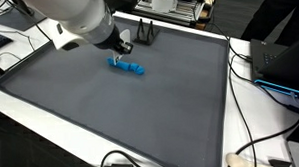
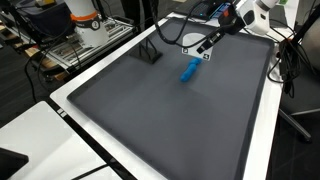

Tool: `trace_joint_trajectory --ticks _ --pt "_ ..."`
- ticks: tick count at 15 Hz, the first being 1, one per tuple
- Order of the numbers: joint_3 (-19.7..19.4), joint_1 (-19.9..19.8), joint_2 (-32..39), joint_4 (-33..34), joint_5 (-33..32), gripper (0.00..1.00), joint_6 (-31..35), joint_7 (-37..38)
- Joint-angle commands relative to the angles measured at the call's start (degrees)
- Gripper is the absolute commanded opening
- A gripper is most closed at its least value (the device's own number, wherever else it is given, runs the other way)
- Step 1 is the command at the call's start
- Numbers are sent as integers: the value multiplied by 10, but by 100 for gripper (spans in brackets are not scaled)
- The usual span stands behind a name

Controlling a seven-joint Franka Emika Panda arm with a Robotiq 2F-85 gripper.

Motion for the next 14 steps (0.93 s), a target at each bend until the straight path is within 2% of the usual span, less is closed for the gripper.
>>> trace_joint_trajectory --ticks 1,14 --pt "-4 -3 -3 -13 -4 1 2 -1" --pt "-10 -6 35 4 4 1 45 6"
